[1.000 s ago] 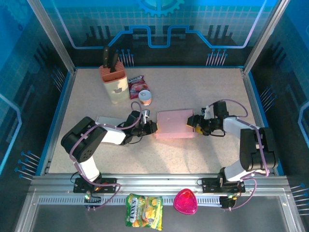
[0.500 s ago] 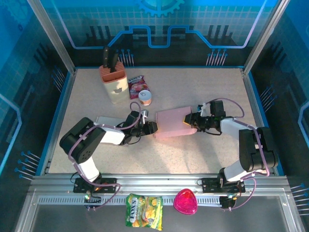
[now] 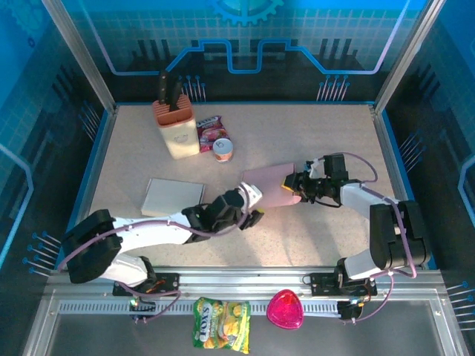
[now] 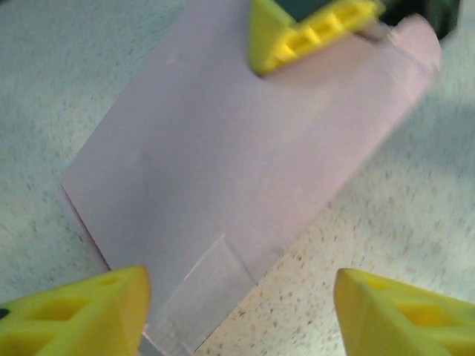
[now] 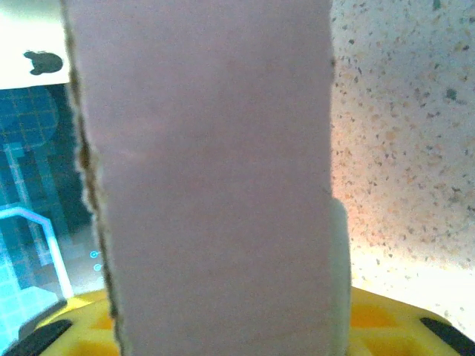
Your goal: Fold the paper box
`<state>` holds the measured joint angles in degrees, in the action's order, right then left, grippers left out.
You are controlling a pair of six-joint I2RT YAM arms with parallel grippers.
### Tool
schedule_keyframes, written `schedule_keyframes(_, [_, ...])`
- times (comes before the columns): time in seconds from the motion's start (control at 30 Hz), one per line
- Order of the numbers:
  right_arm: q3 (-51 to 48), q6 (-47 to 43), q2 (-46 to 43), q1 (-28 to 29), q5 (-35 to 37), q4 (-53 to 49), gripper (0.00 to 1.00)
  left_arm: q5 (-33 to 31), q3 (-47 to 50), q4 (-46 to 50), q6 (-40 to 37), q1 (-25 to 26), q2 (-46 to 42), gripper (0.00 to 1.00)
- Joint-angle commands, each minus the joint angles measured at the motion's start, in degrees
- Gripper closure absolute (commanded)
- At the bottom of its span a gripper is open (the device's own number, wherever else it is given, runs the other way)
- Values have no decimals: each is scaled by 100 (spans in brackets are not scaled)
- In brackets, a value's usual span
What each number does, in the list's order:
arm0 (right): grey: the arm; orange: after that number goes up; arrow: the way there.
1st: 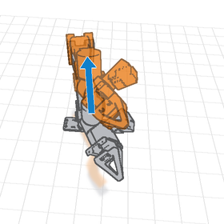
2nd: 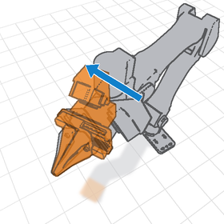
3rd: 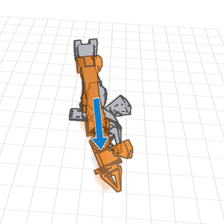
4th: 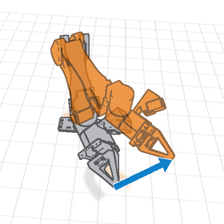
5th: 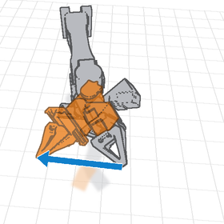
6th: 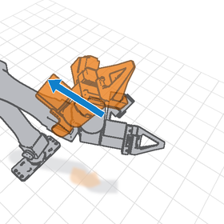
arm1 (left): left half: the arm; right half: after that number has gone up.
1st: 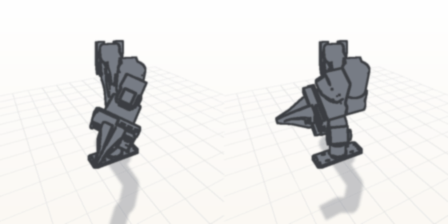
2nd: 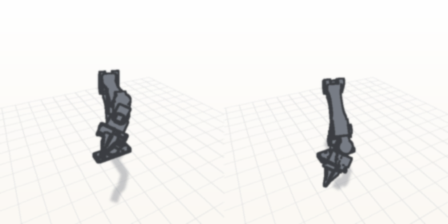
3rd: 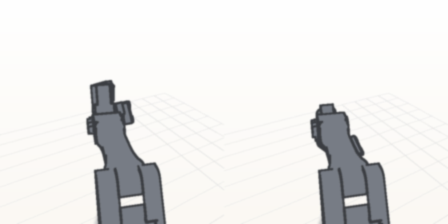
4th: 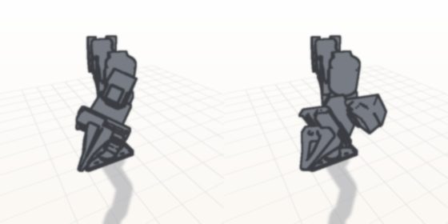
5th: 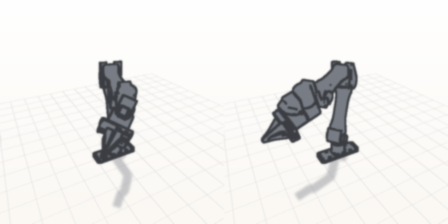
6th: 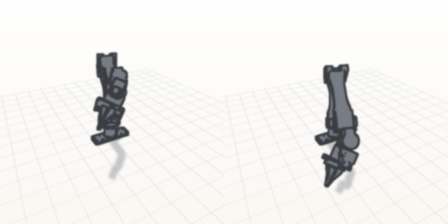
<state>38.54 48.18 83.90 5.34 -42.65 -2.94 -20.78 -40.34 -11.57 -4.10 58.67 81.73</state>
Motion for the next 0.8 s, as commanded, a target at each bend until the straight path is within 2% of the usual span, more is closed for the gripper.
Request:
schedule_keyframes(0.0, [-79,213,-239,-134,-346,-304,57,-1241,-310,178,-1557,232,425,31])
schedule_keyframes(0.17, [-140,381,-416,-206,-564,-466,57,-1927,-568,-272,-2231,344,1041,29])
schedule_keyframes(0.47, [-208,628,-422,-348,-908,-562,58,-2518,-682,-1368,-2945,279,1930,22])
schedule_keyframes(0.57, [-267,724,-366,-387,-1017,-516,58,-2513,-711,-1658,-3089,199,2149,22])
schedule_keyframes(0.67, [-324,813,-372,-403,-1067,-448,59,-2626,-705,-2124,-3330,188,2329,28])
schedule_keyframes(0.77, [-356,807,-396,-420,-1061,-488,59,-2764,-651,-2633,-3574,188,2383,48])
